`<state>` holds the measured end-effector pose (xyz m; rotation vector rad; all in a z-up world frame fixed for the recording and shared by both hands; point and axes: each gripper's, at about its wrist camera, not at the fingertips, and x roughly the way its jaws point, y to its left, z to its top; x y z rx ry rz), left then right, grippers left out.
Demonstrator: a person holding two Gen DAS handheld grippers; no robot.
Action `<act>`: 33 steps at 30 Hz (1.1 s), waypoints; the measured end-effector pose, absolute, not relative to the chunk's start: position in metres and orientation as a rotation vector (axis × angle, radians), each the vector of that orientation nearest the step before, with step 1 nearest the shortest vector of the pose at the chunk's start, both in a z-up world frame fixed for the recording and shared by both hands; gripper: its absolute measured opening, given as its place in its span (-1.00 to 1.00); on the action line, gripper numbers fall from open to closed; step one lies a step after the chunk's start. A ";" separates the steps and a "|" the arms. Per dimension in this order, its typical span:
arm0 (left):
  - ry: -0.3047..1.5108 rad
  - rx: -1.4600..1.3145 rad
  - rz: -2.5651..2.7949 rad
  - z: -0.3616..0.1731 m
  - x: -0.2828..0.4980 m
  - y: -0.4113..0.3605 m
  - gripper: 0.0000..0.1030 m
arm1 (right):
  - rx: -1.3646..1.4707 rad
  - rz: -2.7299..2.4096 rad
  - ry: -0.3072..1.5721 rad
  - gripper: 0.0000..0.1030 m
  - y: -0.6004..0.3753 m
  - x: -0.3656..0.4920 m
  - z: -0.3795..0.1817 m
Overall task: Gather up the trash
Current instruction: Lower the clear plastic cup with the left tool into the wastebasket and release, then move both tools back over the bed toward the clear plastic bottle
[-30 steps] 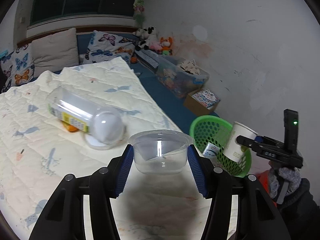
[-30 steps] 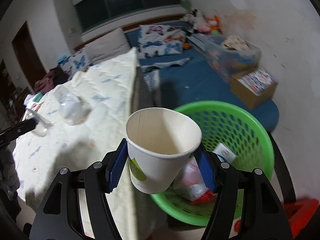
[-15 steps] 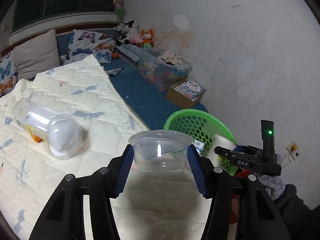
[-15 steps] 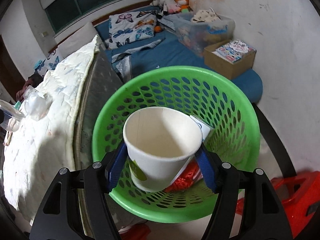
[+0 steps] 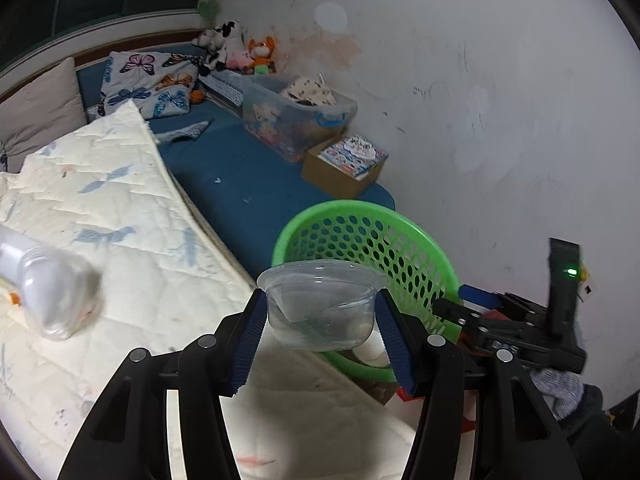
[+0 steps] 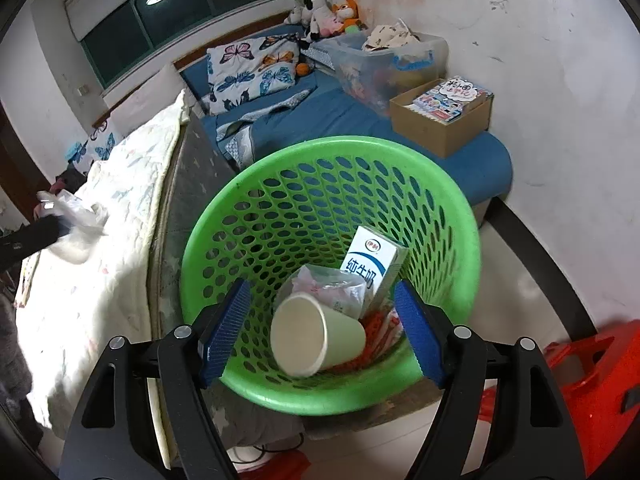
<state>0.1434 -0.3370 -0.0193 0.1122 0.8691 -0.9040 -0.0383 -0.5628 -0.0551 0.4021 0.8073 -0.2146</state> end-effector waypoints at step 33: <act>0.931 0.152 -0.906 -0.036 0.148 -0.363 0.20 | 0.430 -0.169 0.760 0.46 -0.545 -0.059 -0.038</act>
